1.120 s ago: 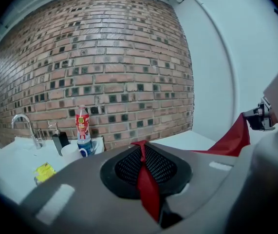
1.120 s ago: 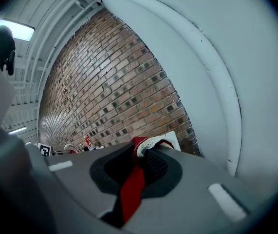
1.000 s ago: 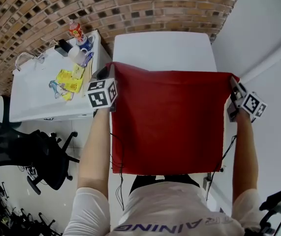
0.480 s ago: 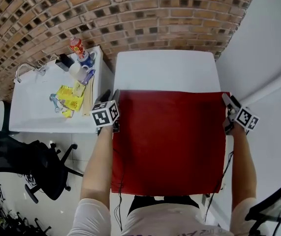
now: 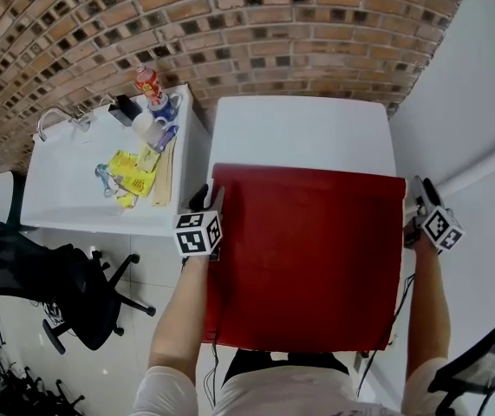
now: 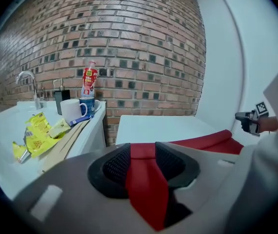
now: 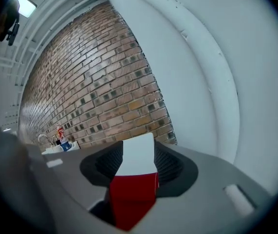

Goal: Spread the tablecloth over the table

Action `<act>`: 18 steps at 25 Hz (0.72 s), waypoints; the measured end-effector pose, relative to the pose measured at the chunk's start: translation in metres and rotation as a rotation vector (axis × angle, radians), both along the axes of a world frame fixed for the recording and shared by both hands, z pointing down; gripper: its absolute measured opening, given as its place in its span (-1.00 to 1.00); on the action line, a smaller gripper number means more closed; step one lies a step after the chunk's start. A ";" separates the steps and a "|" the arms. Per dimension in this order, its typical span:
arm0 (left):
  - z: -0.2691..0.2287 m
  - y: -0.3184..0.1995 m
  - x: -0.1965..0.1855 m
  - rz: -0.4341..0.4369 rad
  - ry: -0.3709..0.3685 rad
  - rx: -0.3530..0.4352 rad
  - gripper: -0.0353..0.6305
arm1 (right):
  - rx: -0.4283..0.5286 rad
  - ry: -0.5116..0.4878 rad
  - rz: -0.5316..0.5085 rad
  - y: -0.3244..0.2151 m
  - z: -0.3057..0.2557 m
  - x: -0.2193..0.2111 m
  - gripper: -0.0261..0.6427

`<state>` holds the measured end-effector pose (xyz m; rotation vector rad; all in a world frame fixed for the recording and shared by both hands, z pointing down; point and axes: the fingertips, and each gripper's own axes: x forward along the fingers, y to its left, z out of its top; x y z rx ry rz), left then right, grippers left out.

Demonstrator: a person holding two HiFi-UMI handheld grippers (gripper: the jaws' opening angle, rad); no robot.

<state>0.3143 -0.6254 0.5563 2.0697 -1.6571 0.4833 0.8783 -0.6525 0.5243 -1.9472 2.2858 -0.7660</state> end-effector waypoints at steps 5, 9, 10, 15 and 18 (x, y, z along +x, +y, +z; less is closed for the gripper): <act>-0.034 0.025 0.005 -0.028 -0.023 0.097 -0.77 | 0.104 0.149 -0.082 0.039 -0.037 -0.034 -0.91; -0.077 0.065 0.012 -0.034 -0.040 0.174 -0.88 | 0.165 0.190 -0.105 0.094 -0.076 -0.058 -0.91; -0.090 0.079 0.013 -0.035 -0.038 0.189 -0.88 | 0.176 0.196 -0.101 0.109 -0.088 -0.062 -0.91; -0.151 0.149 0.008 -0.030 -0.006 0.257 -0.88 | 0.249 0.245 -0.106 0.167 -0.156 -0.081 -0.91; -0.177 0.188 0.004 -0.025 0.021 0.276 -0.88 | 0.282 0.276 -0.136 0.197 -0.190 -0.098 -0.91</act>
